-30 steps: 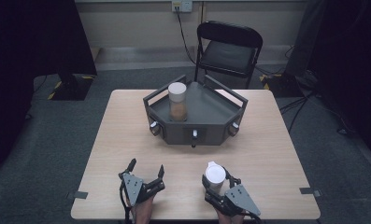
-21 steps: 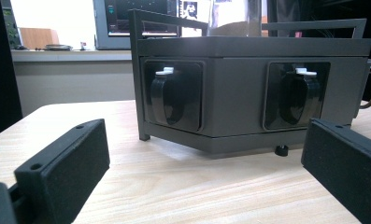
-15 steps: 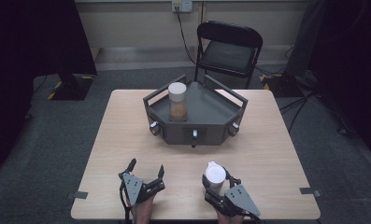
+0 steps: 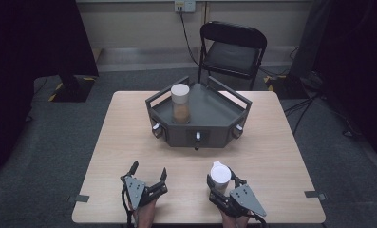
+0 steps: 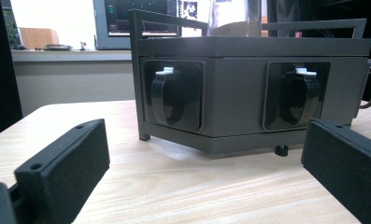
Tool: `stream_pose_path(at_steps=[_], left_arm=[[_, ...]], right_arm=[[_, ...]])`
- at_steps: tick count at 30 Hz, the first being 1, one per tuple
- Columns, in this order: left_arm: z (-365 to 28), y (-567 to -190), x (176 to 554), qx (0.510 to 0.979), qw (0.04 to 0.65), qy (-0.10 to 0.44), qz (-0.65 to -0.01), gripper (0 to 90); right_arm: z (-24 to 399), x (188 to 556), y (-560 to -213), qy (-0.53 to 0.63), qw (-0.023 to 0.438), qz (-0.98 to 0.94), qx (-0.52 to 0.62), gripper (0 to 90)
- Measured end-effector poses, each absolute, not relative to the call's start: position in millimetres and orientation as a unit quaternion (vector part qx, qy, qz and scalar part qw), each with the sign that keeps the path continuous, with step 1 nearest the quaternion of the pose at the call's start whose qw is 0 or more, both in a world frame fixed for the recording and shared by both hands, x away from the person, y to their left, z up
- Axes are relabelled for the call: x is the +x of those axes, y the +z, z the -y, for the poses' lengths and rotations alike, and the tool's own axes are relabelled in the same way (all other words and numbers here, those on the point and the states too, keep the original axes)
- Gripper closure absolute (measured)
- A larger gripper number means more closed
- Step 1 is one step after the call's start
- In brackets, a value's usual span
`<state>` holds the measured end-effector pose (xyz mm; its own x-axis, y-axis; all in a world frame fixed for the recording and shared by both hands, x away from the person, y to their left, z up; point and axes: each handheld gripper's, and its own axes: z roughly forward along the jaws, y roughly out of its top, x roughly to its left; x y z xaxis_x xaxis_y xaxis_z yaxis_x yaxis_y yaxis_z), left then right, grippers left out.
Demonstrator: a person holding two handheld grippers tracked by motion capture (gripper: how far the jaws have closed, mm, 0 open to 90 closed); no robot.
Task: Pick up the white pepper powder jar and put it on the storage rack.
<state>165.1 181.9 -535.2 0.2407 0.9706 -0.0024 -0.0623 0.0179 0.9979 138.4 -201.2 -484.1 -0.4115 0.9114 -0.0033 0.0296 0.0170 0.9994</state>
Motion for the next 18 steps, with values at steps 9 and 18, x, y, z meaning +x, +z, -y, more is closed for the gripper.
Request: stream_pose_path(at_steps=[9, 18], left_arm=[[-181.9, -535.2, 165.1, 0.538, 0.575, 0.449, -0.422, 0.5], [-181.9, -535.2, 165.1, 0.538, 0.575, 0.449, -0.422, 0.4]], right_arm=[[202.9, 143.2, -473.3, 0.584, 0.377, -0.609, 0.382, 30.1], [204.8, 152.1, -456.2, 0.585, 0.371, -0.614, 0.379, 30.1]])
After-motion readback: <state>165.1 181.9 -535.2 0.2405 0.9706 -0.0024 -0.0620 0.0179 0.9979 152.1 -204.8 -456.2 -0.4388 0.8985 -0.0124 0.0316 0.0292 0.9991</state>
